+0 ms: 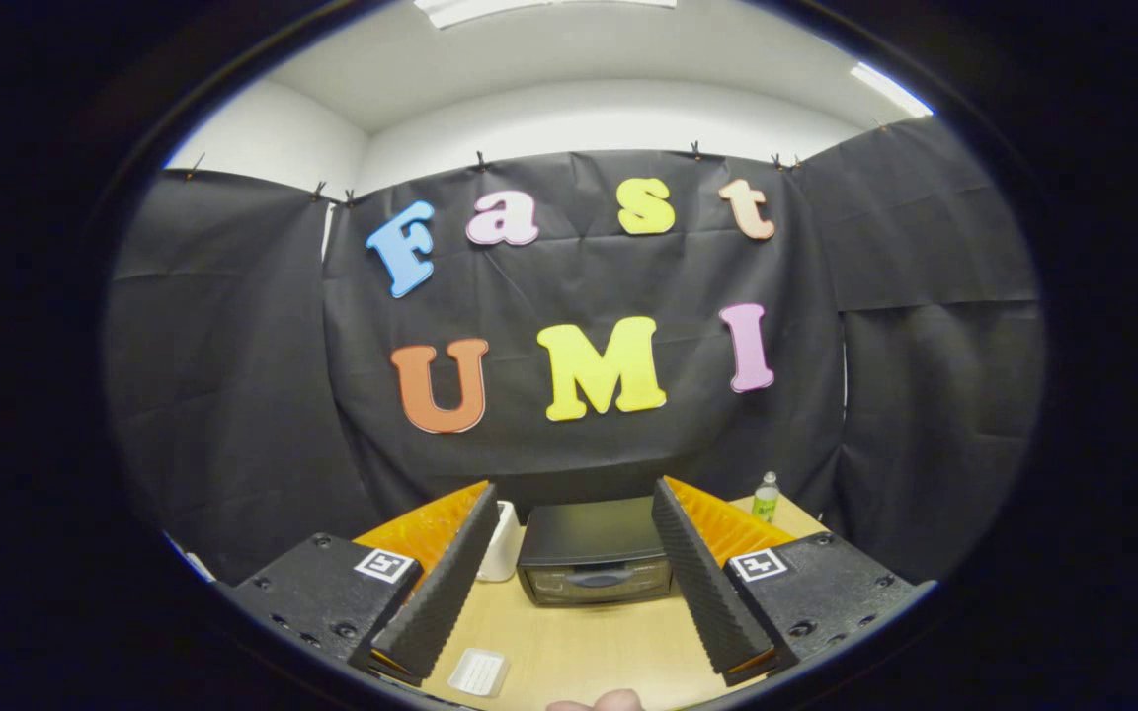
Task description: Open the toaster oven, put the food inside, and close the toaster oven door.
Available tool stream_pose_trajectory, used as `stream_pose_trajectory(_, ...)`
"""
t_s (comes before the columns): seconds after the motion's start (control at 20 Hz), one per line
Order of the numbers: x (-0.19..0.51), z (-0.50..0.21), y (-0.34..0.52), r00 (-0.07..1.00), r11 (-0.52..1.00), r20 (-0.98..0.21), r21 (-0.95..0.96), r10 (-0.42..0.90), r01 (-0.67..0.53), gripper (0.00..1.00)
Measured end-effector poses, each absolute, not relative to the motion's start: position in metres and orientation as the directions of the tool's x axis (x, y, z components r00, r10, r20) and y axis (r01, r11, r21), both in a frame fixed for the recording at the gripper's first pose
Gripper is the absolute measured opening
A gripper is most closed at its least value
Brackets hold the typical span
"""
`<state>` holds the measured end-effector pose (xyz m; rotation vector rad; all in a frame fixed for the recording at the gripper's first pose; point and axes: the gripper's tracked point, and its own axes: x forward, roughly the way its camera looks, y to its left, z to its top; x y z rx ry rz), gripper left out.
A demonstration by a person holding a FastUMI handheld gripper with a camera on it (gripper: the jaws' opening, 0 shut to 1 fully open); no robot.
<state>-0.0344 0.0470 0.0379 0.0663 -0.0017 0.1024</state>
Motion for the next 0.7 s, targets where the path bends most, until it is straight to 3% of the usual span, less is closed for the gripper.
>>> stream_pose_trajectory(0.7,-0.0309,0.0386,0.0485,0.997,0.995,0.006,0.067,0.072,-0.073,1.00)
